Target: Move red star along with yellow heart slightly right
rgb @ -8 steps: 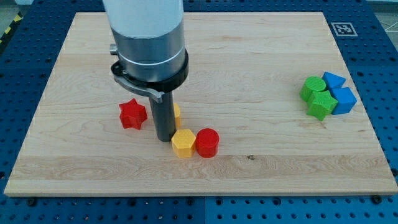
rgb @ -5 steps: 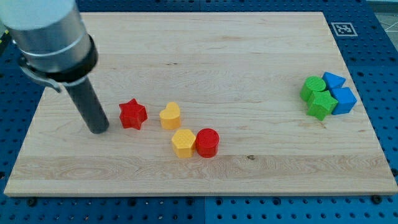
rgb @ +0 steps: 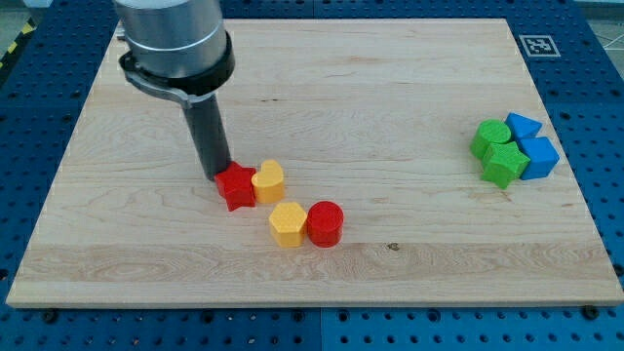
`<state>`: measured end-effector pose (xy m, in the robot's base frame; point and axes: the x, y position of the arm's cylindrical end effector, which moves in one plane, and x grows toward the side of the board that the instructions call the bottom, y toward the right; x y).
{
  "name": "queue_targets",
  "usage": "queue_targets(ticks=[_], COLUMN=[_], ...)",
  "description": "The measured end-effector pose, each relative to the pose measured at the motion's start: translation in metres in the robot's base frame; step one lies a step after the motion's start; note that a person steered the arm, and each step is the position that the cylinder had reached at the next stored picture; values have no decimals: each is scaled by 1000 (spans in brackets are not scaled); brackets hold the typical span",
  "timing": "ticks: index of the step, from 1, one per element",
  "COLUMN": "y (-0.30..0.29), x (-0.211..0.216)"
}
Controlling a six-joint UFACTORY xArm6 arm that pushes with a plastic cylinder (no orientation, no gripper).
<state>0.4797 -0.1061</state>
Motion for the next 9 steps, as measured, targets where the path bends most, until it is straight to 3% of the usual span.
queue_targets(ticks=[3, 6, 8, 9], y=[47, -10, -5, 3], x=[0, 9, 37, 31])
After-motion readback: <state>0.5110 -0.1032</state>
